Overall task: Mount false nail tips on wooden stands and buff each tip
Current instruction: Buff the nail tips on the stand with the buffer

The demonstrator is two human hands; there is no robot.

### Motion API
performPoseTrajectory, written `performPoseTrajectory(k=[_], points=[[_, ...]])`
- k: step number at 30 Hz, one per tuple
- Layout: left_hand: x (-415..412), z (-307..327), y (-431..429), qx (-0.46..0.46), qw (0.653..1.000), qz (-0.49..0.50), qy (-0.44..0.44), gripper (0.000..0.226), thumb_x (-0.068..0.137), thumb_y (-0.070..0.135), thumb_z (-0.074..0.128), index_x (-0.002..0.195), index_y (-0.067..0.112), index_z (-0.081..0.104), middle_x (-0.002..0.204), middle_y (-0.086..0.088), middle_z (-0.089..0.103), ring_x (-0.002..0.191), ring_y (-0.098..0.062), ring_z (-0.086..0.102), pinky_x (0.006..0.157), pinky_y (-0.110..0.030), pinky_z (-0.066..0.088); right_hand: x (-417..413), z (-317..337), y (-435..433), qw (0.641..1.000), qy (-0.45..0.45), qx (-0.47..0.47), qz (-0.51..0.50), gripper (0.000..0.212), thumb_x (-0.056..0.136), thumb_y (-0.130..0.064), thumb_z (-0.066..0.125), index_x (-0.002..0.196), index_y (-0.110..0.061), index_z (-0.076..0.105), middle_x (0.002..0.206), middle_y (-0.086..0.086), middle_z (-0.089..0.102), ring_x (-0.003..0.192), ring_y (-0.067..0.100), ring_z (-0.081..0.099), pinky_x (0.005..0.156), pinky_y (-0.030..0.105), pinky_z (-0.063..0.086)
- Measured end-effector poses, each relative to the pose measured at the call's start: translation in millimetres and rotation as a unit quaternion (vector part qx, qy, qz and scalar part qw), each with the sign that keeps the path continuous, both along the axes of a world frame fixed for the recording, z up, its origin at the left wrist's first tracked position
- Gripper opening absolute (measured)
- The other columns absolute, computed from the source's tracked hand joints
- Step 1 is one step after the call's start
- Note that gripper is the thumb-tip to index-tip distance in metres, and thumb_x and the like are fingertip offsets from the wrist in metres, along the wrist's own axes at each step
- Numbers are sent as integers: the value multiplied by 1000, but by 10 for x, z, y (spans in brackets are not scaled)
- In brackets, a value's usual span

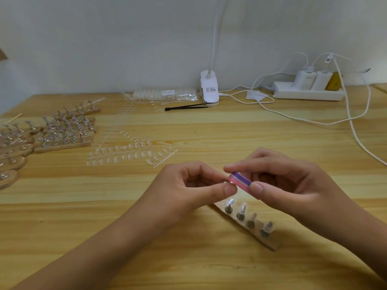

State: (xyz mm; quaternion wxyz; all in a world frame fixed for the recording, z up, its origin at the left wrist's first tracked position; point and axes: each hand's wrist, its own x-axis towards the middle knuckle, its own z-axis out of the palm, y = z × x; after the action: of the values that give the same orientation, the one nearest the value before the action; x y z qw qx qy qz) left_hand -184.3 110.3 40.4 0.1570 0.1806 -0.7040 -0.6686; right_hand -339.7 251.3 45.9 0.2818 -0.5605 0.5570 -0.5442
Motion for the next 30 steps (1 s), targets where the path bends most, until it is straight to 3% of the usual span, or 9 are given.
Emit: performPoseTrajectory(k=[6,12,16,25,30], points=[[16,24,33,-29,999,-22,-8,19,66,29,87,80,21,76,80,-3,75,76,-11,71,68,-16,52,0,20,-10,999,19,29,10,28,84,-16,63,107,-23,77,87,2,63,76,7,58,66,12,43],[-18,-14,74,-95,995,-17,-20,26,62,44,81,77,24,74,77,-2,74,75,-12,70,67,-27,55,26,16,-39,998,28,51,24,27,84,-18,65,105,-28,77,89,3,63,77,11,60,67,13,45],[29,-17,16,-60,998,-30,9,21,62,37,84,79,28,76,80,0,76,77,-12,73,68,-18,54,-30,31,20,998,26,50,34,21,85,-25,69,105,-28,77,87,0,60,74,8,57,67,11,43],[19,-4,7,-56,998,-18,13,26,61,38,87,81,26,77,81,0,76,76,-11,72,67,-15,52,-50,29,-5,998,25,48,25,23,86,-23,68,107,-28,76,87,-2,59,75,7,57,69,11,44],[-17,-4,31,-55,998,-26,5,22,63,38,88,79,28,76,79,2,75,75,-8,71,67,-16,52,-34,31,-17,998,41,44,12,22,85,-24,68,104,-31,76,87,2,58,76,15,58,71,13,44]])
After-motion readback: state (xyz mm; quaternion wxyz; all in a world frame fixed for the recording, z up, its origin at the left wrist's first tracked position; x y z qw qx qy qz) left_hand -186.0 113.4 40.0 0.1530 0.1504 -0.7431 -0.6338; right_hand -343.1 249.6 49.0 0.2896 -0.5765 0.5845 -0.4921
